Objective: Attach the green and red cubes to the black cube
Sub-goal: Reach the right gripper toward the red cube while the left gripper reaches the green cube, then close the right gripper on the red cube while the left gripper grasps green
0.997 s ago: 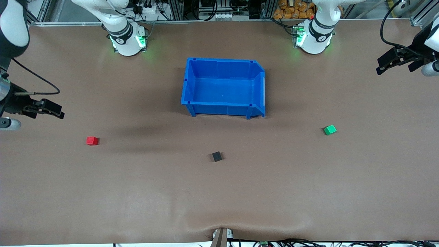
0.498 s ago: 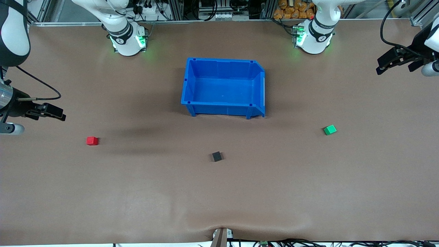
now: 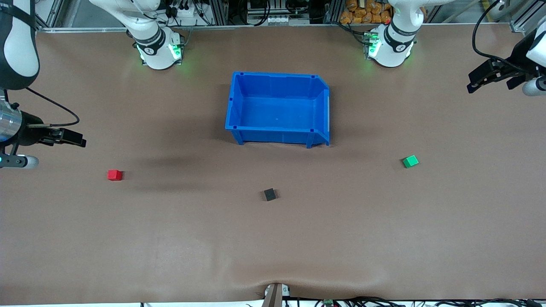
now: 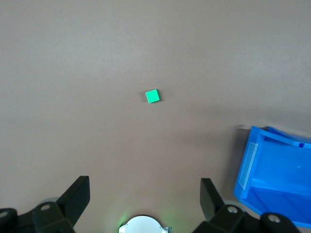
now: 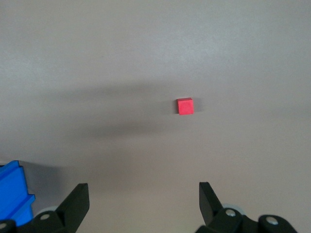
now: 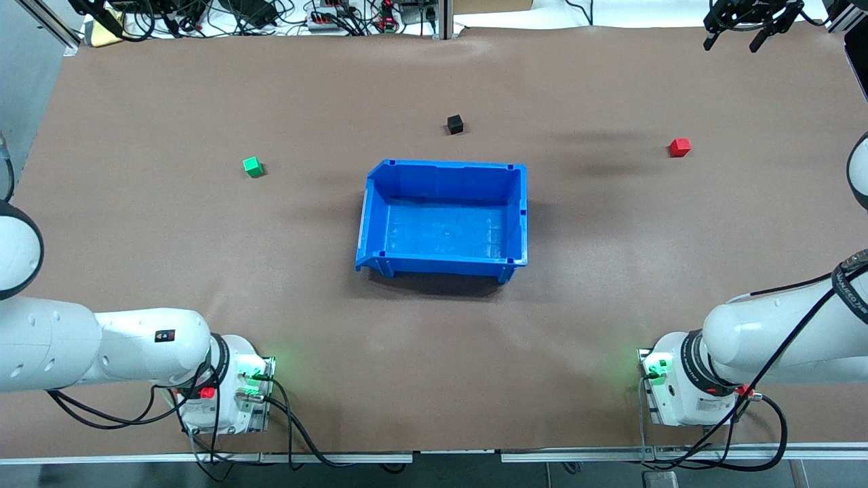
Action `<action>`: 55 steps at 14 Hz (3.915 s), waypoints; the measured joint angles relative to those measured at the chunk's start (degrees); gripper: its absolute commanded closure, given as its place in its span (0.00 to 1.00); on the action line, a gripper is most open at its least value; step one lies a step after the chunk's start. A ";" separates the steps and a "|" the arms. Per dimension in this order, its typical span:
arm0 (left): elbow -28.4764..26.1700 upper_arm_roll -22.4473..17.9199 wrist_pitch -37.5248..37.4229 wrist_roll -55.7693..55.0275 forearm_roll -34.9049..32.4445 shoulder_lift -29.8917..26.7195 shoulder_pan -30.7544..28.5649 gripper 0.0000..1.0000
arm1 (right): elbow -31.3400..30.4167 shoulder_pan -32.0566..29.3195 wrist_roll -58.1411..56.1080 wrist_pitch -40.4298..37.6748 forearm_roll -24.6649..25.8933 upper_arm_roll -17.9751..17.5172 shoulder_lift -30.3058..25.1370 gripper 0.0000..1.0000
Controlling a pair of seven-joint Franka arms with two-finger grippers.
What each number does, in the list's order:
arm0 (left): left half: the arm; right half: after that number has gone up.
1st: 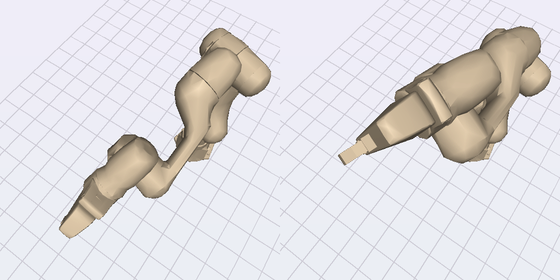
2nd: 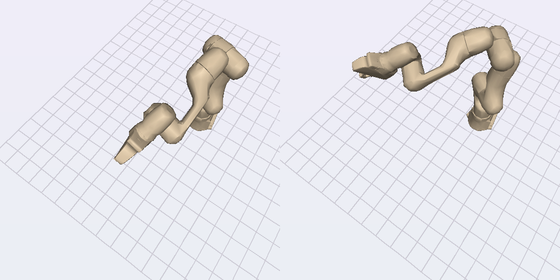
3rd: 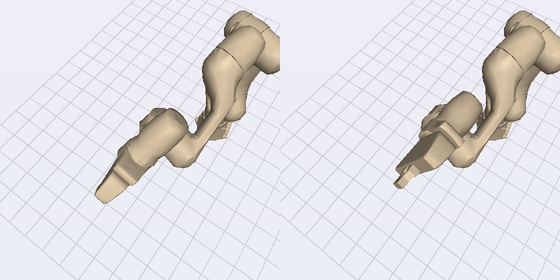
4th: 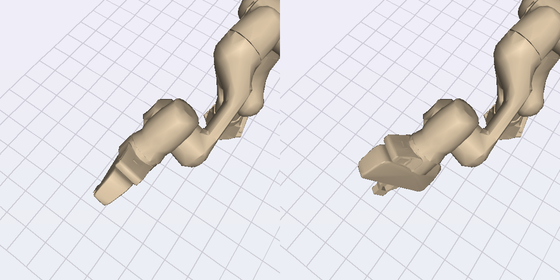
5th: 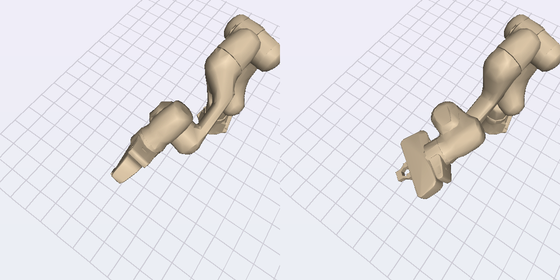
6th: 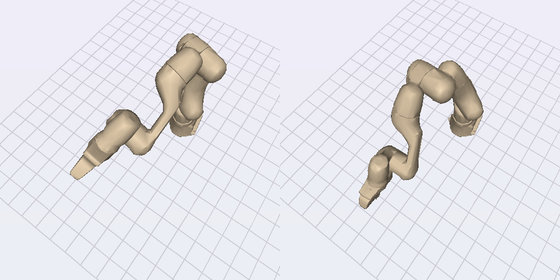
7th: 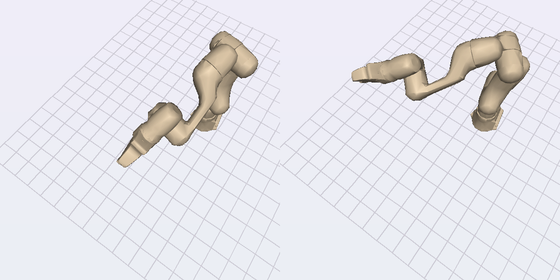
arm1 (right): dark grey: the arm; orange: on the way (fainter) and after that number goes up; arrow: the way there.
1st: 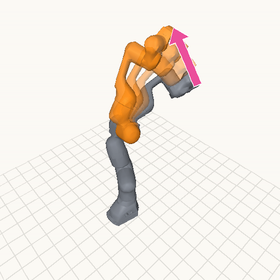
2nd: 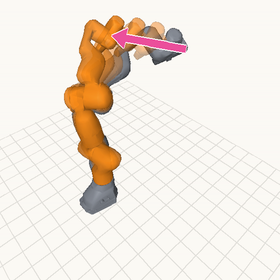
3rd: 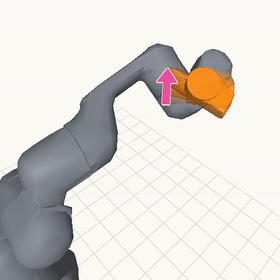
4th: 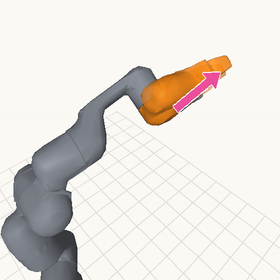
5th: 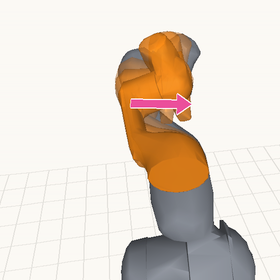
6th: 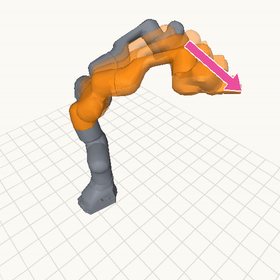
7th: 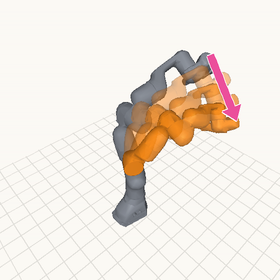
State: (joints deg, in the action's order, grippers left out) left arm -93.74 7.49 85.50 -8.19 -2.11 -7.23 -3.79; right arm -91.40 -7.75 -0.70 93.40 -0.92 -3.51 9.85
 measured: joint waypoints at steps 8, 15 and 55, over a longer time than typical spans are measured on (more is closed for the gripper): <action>-0.58 -0.12 0.00 0.00 0.00 0.10 -0.81 0.00 | 0.88 -0.42 -0.19 0.10 -0.01 -0.05 0.14 0.00; -0.88 -0.31 1.98 -0.01 0.00 2.89 -3.22 0.00 | 3.20 -0.38 -0.82 1.97 -2.09 -0.63 1.25 0.00; -32.66 0.59 61.47 -21.73 -8.10 28.25 -5.52 0.04 | -14.22 -9.13 -31.01 38.68 -10.41 -0.22 22.50 0.00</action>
State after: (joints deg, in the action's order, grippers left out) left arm -126.40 8.08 146.98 -29.92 -10.20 21.03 -9.31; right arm -105.61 -16.88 -31.71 132.08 -11.33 -3.72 32.35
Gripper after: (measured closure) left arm 0.004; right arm 0.000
